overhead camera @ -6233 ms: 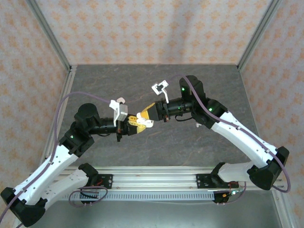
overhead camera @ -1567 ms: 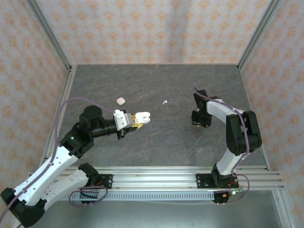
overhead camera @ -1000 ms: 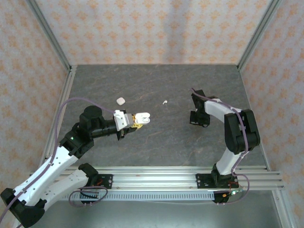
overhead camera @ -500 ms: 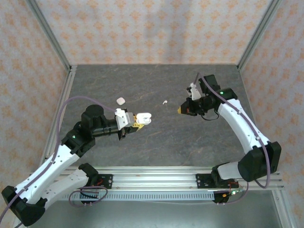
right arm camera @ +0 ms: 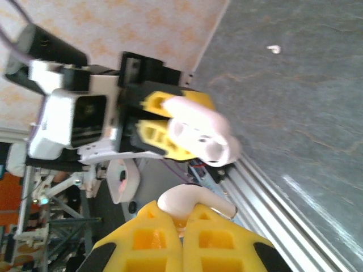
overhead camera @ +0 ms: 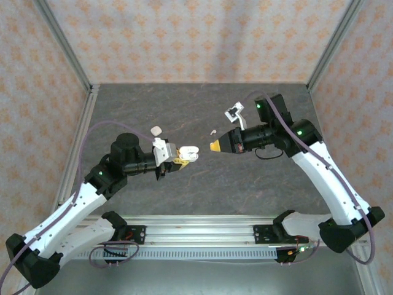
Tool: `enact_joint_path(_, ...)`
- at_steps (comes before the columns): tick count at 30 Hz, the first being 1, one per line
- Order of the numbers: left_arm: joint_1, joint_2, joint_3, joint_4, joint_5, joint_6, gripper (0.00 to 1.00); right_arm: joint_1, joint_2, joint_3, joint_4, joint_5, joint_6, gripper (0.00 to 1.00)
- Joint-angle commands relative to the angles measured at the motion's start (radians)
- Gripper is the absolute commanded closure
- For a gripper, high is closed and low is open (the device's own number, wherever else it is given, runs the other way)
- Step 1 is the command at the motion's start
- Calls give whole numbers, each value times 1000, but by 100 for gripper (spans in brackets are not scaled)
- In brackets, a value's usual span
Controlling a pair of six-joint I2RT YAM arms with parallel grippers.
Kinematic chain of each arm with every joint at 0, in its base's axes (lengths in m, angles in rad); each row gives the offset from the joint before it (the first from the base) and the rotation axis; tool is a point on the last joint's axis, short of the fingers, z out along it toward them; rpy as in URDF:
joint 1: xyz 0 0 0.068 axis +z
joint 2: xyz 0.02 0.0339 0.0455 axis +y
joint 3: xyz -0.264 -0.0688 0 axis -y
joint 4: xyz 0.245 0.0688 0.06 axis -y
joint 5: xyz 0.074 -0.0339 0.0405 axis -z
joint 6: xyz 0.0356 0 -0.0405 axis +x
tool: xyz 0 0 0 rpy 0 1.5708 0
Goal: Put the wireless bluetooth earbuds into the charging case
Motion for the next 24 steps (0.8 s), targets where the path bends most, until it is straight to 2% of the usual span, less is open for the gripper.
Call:
enact_joint_path(1,-6,5,27,62,26,-33,100,27,-11,26,121,-59,92,100)
enact_joint_path(9,-6,38,41,89,-9,-75,100,145,28,12,282,-12,197,100)
enact_joint_path(16,-6,45,25,166,-62,-146,100,221,59,-46,407,109,261,100)
enact_joint_path(24,-7,39,-8,259,-118,-222,100,267,59,-152,640,236,414,100)
